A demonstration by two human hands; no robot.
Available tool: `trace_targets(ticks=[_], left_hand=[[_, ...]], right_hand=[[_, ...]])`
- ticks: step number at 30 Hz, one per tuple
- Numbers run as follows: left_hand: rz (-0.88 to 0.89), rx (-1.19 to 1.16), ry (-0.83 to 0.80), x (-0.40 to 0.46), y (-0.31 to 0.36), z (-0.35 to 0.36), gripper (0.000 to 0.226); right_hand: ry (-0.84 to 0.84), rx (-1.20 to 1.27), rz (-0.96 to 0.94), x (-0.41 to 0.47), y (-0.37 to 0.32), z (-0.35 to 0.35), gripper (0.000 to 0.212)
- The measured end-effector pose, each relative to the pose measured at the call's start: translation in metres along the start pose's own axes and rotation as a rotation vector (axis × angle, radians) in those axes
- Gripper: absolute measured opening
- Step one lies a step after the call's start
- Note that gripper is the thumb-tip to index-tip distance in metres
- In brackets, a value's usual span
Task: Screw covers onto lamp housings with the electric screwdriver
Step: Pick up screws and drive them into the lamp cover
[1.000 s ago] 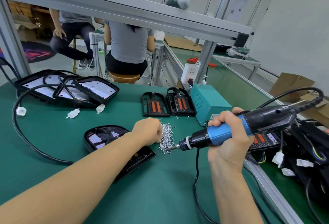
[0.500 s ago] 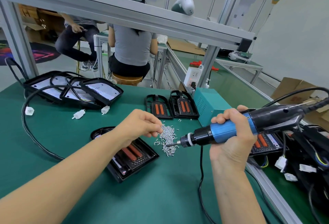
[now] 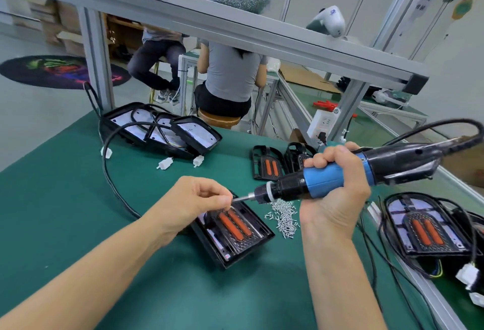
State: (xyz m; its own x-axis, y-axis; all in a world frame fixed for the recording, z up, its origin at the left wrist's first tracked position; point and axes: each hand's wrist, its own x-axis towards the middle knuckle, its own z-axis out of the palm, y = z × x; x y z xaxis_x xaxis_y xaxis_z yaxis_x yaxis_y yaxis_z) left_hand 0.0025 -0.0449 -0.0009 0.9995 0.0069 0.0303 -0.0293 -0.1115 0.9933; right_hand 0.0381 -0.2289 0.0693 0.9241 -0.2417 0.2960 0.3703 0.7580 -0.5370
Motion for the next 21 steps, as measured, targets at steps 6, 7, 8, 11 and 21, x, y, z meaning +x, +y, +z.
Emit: trace_targets(ticks=[6,7,8,11,21], left_hand=[[0.026,0.149,0.305,-0.021,-0.032,-0.038,0.009],[0.025,0.169,0.309,-0.024,-0.036,-0.040,0.008],[0.028,0.186,0.316,-0.027,-0.041,-0.041,0.008],[0.038,0.240,0.372,-0.032,-0.050,-0.043,0.010],[0.080,0.279,0.425,-0.037,-0.059,-0.042,0.015]], right_hand=[[-0.099,-0.074,0.052,-0.012,0.026,0.011,0.024],[-0.109,-0.096,0.054,-0.014,0.031,0.013,0.024],[-0.118,-0.117,0.057,-0.017,0.037,0.015,0.023],[-0.147,-0.183,0.064,-0.023,0.054,0.021,0.022],[-0.288,-0.390,0.063,-0.036,0.090,0.031,0.022]])
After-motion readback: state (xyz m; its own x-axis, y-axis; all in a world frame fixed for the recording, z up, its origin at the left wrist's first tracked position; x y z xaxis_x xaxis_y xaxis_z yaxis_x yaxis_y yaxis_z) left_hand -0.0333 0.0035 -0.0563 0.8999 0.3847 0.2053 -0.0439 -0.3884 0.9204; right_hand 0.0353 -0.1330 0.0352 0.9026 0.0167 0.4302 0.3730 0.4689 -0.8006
